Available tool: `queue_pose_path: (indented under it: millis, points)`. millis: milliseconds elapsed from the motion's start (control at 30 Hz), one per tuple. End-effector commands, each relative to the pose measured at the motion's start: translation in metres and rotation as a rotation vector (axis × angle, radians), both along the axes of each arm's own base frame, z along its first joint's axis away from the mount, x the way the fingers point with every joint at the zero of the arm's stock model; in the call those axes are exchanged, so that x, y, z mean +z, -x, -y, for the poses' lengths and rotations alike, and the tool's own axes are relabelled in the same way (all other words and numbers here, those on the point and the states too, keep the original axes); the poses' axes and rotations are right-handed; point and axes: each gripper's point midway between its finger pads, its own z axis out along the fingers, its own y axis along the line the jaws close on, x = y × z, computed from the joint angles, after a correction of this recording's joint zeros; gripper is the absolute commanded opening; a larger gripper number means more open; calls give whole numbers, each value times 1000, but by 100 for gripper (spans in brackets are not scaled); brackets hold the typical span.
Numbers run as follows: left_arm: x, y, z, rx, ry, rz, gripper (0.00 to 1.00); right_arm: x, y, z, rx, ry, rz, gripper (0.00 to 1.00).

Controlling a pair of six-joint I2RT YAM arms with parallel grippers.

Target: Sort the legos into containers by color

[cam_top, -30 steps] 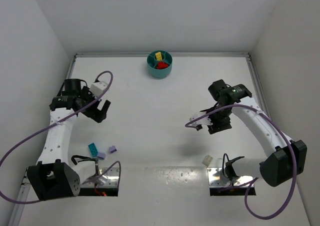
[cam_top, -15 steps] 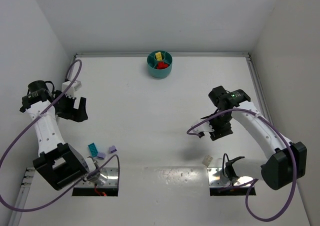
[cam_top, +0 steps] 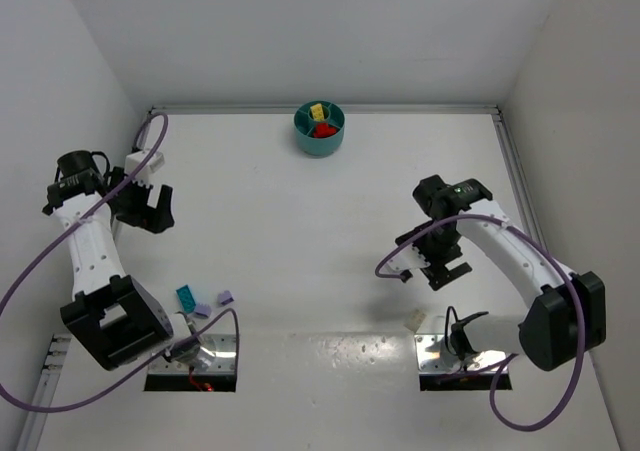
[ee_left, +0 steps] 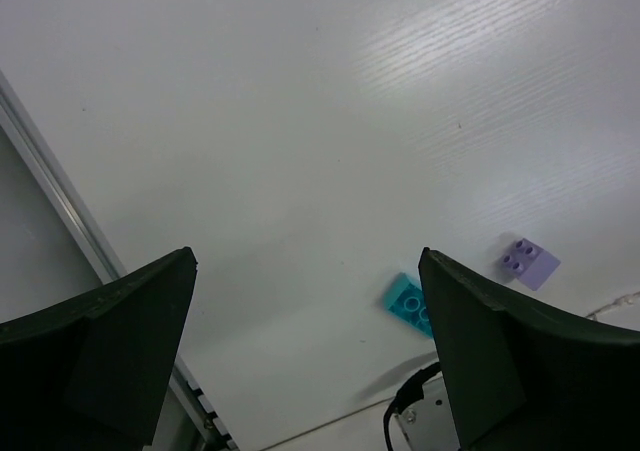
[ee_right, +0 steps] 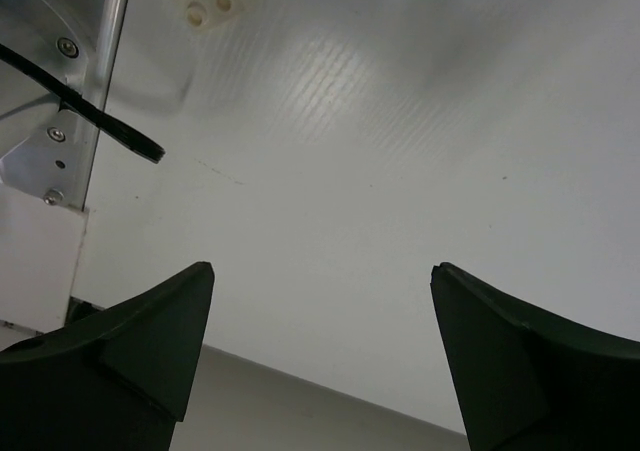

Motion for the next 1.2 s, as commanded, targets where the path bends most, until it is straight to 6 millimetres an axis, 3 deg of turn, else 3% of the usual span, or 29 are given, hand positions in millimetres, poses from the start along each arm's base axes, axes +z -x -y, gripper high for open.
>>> queue_pose_path:
  millis: [0, 133, 367, 467, 667, 933, 1167]
  points:
    - [25, -29, -1, -32, 3, 126, 100, -1, 3, -2, 72, -1, -25, 90]
    - [26, -39, 4, -48, 55, 158, 100, -6, 12, -5, 150, -22, -98, 91]
    - [32, -37, 17, -74, 92, 206, 100, -18, 18, -50, 213, -228, -115, 81]
    - [35, -32, 20, -84, 70, 231, 100, -27, 36, -53, 245, -245, -143, 73]
    - [39, -26, 25, -91, 67, 250, 100, -43, 69, -45, 331, -226, -134, 72]
    - [44, -37, 23, -77, 82, 284, 100, -62, 89, -36, 397, -155, -188, 72]
    - [45, -44, 20, -56, 94, 292, 100, -84, 84, -40, 396, -149, -82, 72]
